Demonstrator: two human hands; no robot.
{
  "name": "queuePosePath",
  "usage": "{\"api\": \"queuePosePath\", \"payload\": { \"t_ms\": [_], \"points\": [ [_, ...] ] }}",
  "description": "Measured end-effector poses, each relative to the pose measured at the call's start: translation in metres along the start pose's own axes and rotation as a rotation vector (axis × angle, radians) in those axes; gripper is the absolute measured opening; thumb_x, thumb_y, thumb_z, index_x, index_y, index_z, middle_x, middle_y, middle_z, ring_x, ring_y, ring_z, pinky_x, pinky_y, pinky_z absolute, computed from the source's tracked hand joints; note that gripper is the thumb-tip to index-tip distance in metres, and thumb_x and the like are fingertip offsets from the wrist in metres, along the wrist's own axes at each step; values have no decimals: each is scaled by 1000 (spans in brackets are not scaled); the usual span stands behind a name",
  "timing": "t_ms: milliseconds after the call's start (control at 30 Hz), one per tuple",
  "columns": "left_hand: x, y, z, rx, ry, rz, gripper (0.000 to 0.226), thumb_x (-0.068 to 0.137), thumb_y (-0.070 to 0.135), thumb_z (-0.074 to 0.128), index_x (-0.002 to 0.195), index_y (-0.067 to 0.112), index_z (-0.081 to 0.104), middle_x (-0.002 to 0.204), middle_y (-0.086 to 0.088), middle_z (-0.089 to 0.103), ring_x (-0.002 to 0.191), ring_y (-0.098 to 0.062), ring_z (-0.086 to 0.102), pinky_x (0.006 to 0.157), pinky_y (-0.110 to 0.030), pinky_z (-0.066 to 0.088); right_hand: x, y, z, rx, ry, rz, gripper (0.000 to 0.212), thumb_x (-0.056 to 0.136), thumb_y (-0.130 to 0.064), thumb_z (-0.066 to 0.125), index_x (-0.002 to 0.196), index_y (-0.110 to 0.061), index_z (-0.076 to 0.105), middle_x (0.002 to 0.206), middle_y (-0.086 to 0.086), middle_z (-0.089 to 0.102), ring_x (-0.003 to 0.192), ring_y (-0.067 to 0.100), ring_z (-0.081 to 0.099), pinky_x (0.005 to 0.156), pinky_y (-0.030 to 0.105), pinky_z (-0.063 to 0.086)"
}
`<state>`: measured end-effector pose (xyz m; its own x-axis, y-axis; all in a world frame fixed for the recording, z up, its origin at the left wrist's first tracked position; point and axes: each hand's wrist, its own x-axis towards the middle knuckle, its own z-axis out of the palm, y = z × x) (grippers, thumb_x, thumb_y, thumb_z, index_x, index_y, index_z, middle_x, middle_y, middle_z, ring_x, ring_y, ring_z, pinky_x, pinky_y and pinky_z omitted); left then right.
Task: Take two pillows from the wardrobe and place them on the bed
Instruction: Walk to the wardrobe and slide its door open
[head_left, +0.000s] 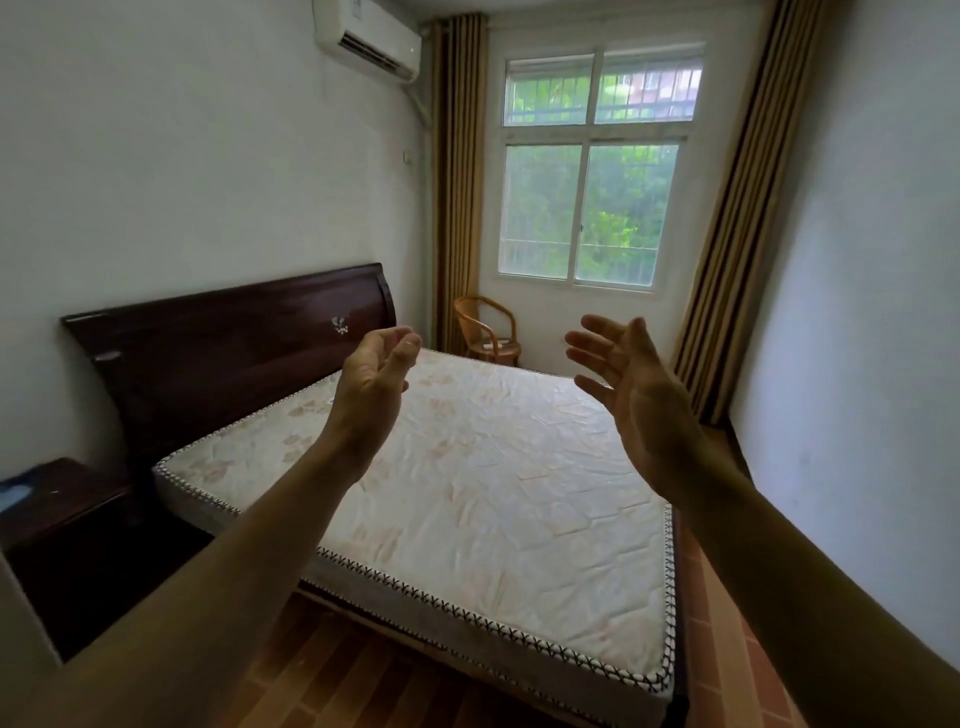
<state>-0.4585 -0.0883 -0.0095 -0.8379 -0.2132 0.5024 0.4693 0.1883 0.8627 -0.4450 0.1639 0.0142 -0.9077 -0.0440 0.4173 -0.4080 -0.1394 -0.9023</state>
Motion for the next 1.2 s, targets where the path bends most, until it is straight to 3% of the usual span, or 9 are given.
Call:
{"api": "queuePosePath", "payload": {
  "t_ms": [100,200,333,467,567,733,833,1067,1200],
  "points": [
    [28,-20,5,-3,35,-19,48,87,52,48,123,22,58,118,3,65,110,-13,61,93,-38,52,39,24,2,22,-16,8,56,101,-51,24,132,-16,56,128,3,65,119,16,61,107,43,44],
    [56,-44,14,16,60,-40,43,86,52,49,118,25,60,116,4,66,110,-13,62,92,-37,51,79,49,3,49,-56,12,61,88,-60,30,127,-21,57,126,1,66,120,16,61,106,42,44],
    [95,-76,27,121,49,-28,55,84,56,50,128,22,56,123,7,63,113,-7,60,92,-31,51,139,81,-4,81,-119,7,69,84,-62,32,132,-19,55,135,7,60,124,22,58,107,42,44],
    [142,-94,45,154,139,-28,50,84,55,51,122,24,60,120,5,65,111,-10,62,92,-35,51,205,106,-15,107,-180,30,76,82,-62,33,138,-14,51,135,9,60,124,24,58,107,41,45],
    [173,-101,60,144,191,-36,49,78,60,51,115,29,61,118,4,66,109,-12,63,85,-31,50,249,122,-17,105,-231,33,69,82,-62,32,131,-18,55,132,6,62,122,21,59,108,43,45],
    [208,-114,67,152,238,-46,46,80,57,52,115,29,60,121,3,65,110,-13,62,88,-32,50,301,145,-7,144,-305,42,60,83,-64,33,123,-28,58,130,4,63,123,21,59,110,48,42],
    [225,-126,57,181,275,-50,43,84,52,50,117,26,60,123,2,64,112,-14,61,88,-32,50,329,160,7,166,-348,37,59,85,-70,35,121,-30,59,129,3,64,122,20,60,109,47,44],
    [263,-160,7,241,386,-57,51,85,47,48,125,17,57,126,-3,62,113,-16,61,90,-36,50,382,199,70,199,-448,51,60,85,-63,33,124,-26,61,127,1,67,120,16,61,109,47,43],
    [292,-182,-34,246,434,-24,48,85,50,48,122,21,59,125,0,63,112,-14,62,90,-34,52,411,224,125,219,-492,58,54,97,-54,30,130,-22,59,127,1,67,118,14,62,108,42,45]
  ]
}}
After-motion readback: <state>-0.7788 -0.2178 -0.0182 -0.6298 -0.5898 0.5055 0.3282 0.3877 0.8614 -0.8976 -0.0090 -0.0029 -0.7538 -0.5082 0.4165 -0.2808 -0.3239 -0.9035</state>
